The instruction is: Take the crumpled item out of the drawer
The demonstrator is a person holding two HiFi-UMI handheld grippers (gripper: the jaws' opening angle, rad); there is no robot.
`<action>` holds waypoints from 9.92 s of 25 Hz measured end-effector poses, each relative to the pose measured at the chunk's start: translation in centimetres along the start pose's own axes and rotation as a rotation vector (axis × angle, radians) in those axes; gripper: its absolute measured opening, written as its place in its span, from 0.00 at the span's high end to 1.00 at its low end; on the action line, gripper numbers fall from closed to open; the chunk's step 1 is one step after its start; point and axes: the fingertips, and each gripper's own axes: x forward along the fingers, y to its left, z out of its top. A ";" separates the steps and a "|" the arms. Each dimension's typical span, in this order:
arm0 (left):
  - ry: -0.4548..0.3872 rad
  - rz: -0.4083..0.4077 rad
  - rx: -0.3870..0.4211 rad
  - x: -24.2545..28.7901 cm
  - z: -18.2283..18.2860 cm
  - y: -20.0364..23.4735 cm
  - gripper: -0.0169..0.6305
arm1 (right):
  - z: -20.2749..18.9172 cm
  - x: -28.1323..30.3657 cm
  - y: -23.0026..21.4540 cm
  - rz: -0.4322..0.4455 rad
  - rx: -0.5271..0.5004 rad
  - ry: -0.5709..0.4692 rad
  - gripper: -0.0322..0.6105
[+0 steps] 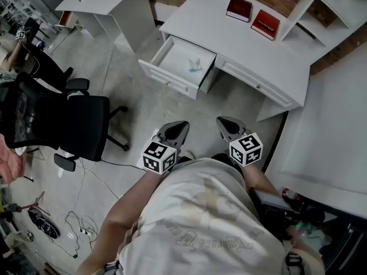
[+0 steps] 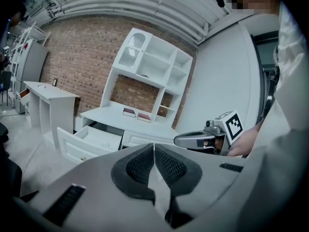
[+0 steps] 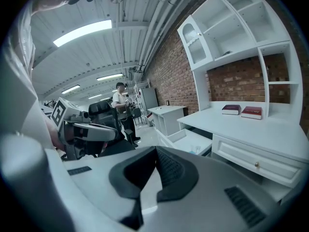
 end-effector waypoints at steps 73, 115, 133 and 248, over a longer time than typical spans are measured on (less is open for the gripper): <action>0.029 0.266 -0.142 4.0 5.4 21.4 0.93 | 5.6 23.4 -8.4 0.139 0.020 0.168 0.91; 0.169 0.222 -0.109 12.6 8.9 28.4 0.93 | 1.6 32.0 -19.1 0.035 0.033 0.365 0.91; 0.220 0.094 -0.119 17.1 9.6 32.4 0.93 | 0.5 36.0 -22.6 -0.065 0.078 0.462 0.91; 0.353 -0.219 -0.016 21.1 10.8 38.0 0.93 | -2.0 39.9 -25.2 -0.402 0.278 0.570 0.78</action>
